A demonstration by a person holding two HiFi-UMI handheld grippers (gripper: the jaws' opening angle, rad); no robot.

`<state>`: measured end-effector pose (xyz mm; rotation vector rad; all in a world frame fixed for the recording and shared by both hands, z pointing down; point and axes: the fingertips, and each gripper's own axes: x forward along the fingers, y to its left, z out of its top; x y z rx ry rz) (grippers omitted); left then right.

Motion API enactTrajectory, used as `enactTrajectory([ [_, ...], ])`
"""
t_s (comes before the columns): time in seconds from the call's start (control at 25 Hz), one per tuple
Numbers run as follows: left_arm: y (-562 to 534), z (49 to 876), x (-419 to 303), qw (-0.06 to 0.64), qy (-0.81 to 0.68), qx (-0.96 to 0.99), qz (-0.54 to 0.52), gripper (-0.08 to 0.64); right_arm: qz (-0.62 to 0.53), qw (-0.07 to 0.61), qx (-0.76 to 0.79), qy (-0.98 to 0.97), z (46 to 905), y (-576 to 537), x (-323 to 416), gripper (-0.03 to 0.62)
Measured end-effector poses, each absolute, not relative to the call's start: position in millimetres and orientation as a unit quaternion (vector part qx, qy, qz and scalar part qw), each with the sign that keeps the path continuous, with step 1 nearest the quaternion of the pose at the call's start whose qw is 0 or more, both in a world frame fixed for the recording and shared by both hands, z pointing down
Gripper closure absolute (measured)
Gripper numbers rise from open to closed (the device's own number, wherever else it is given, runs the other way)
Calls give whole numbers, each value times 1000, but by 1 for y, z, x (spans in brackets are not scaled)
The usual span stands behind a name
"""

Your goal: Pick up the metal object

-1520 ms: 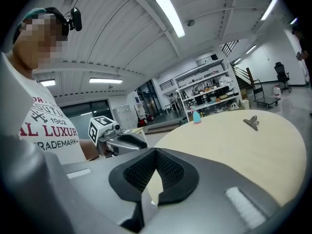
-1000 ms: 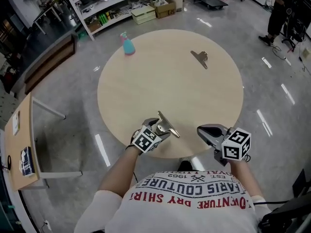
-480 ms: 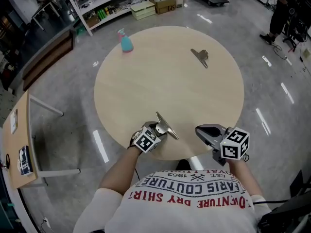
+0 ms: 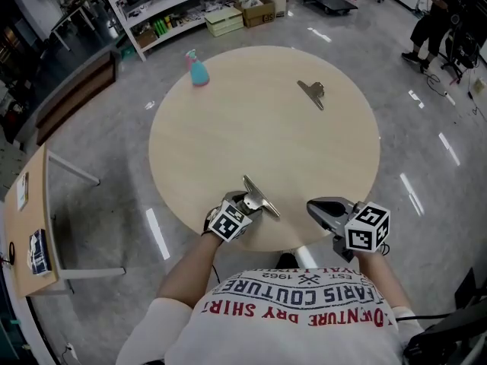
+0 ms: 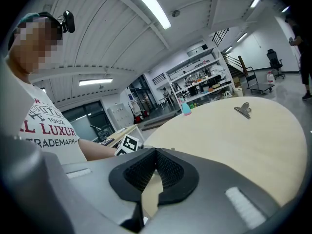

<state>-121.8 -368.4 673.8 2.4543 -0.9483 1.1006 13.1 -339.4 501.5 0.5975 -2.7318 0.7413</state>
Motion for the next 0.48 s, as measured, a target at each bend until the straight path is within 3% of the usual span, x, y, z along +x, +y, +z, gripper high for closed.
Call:
enactTrajectory([
  [0.48, -345, 478, -99, 71, -382, 898, 208, 281, 228, 97, 228, -942, 475, -344, 32, 591],
])
